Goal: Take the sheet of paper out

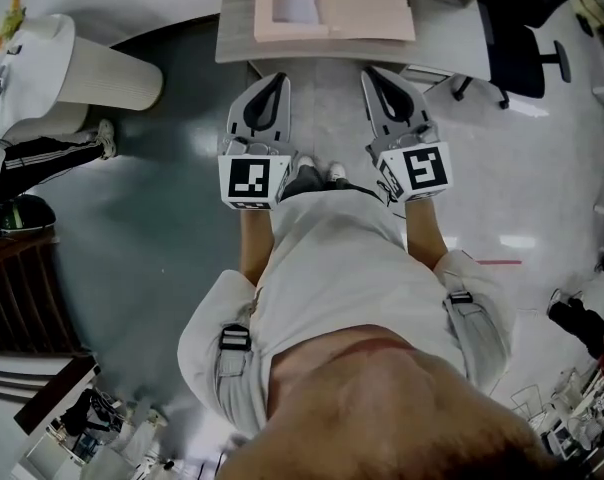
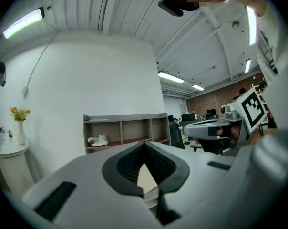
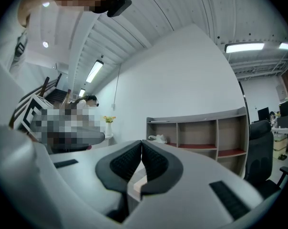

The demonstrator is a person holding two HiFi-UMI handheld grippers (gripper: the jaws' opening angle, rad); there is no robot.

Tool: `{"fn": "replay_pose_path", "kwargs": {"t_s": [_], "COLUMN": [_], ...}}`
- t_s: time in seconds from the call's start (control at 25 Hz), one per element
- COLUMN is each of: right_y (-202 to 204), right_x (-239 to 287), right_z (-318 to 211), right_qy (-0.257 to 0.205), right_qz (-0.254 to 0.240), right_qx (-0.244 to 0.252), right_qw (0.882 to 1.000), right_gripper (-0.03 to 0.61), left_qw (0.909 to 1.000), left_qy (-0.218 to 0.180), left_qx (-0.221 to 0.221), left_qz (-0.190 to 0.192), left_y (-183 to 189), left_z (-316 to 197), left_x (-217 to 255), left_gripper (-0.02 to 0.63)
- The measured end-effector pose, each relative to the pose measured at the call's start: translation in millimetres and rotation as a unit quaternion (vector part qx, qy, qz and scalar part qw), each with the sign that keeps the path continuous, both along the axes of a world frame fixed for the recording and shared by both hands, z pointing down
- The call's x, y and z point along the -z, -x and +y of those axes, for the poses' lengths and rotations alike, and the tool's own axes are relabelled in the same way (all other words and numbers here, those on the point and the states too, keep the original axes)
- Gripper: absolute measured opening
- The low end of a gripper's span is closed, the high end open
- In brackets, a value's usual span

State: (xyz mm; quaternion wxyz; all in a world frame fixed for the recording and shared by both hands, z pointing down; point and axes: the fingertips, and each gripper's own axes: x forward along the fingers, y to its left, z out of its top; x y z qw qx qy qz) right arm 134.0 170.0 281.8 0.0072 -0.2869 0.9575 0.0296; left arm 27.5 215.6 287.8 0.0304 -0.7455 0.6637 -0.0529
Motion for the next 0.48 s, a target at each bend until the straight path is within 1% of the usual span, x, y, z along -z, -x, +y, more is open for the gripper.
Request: {"fn": "replay_pose_path", "kwargs": {"t_s": [0.28, 0.48], "right_y": [10.9, 22.5], "right_x": [-1.7, -4.8], "right_z": [-14.5, -31.4], "right_qy": [0.0, 0.001], "right_qz": [0.001, 0.005], "right_qx": [0.002, -0.001], "right_qw": [1.0, 1.0], "right_gripper": [0.02, 0.02], "left_qw": [1.0, 1.0], "left_qy": [-0.001, -0.002], "left_qx": [-0.001, -0.009], "left_qz": [0.002, 0.004], "left_y": [8.7, 18.5], "left_z": [-15.6, -36.2], "left_x": [-3.0, -5.3], "left_gripper": [0.021, 0.022]}}
